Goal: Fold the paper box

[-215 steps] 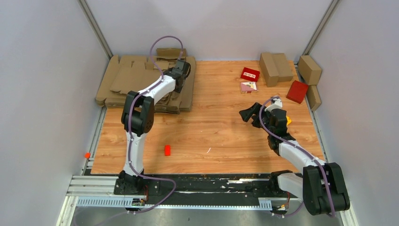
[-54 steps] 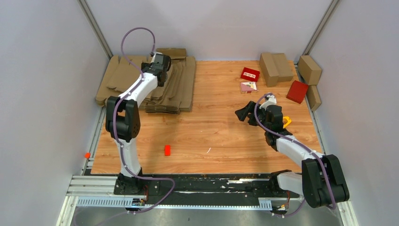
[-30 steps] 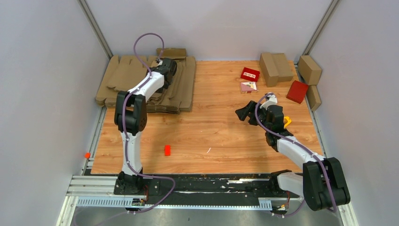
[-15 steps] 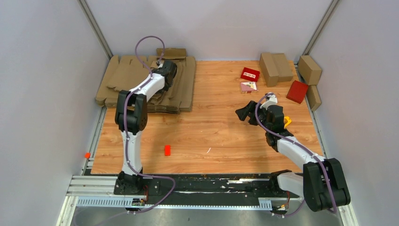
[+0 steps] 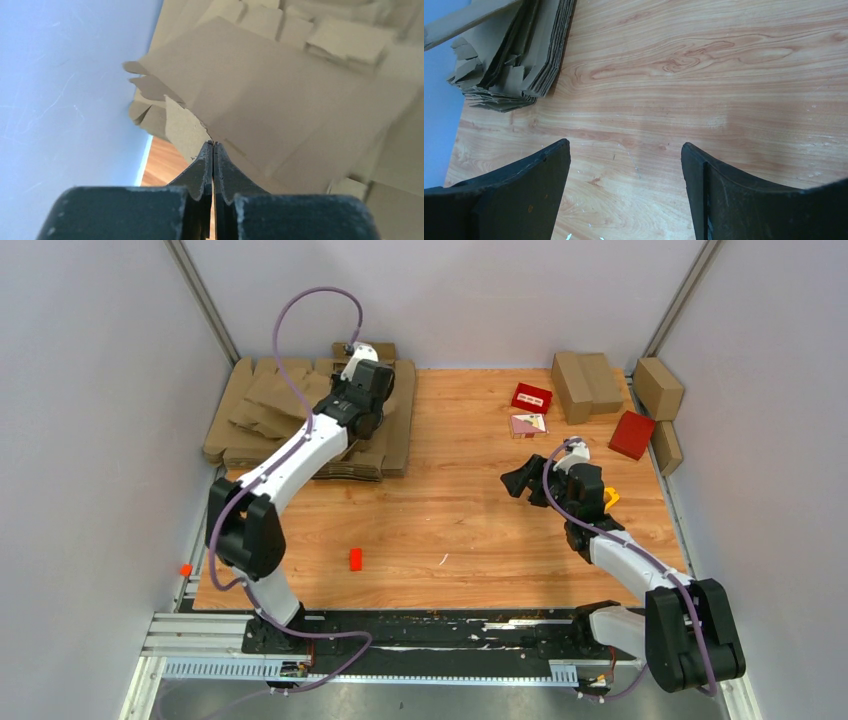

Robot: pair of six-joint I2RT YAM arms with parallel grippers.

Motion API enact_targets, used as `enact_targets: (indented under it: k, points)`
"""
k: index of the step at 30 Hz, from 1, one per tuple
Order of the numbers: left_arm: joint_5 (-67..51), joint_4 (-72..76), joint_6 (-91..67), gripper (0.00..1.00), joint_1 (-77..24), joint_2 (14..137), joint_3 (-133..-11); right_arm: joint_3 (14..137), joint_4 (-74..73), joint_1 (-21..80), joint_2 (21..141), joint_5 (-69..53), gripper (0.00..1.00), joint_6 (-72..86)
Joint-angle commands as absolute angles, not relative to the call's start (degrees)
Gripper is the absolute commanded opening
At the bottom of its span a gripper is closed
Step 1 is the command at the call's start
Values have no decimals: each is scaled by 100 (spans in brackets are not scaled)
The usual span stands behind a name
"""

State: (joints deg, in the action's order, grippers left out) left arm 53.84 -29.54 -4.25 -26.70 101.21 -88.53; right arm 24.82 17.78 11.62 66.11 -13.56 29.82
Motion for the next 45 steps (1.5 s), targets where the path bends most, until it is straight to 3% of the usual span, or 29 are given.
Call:
enact_targets:
  k: [1,8,16,20,25,29,31,40,45]
  points:
    - [4661,-2695,-868,0,-2869,9298,-8659,2698,1887,1215,6458,-1332,81,2890]
    - [3411,-2446,-1560,0,-3339,8026,-7901,2706,1879,1217,6394,-1379,81,2885]
    - [334,-875,-2694,0,-3480,6223,-5554,2698,1832,1222,6230,-1432,81,2842]
    - [-212,-321,-3092,1,-3814,5932,-4276,2746,1713,1219,6184,-1388,83,2863]
    - [-541,-115,-3064,26,-4258,6476,-3496,2789,1297,1217,6045,-872,87,2897]
    - [-461,-259,-2905,63,-4307,6488,-3279,2769,1232,1222,5973,-651,89,2803]
    - [-344,-369,-2751,76,-4303,6387,-3310,2823,1213,1219,6080,-722,89,2737]
    - [-769,-384,-2168,79,-4299,7034,-3474,3776,246,1222,7360,-1073,88,2388]
    - [-1273,368,-2135,73,-4305,7611,-3225,3714,348,1222,7348,-1124,88,2483]
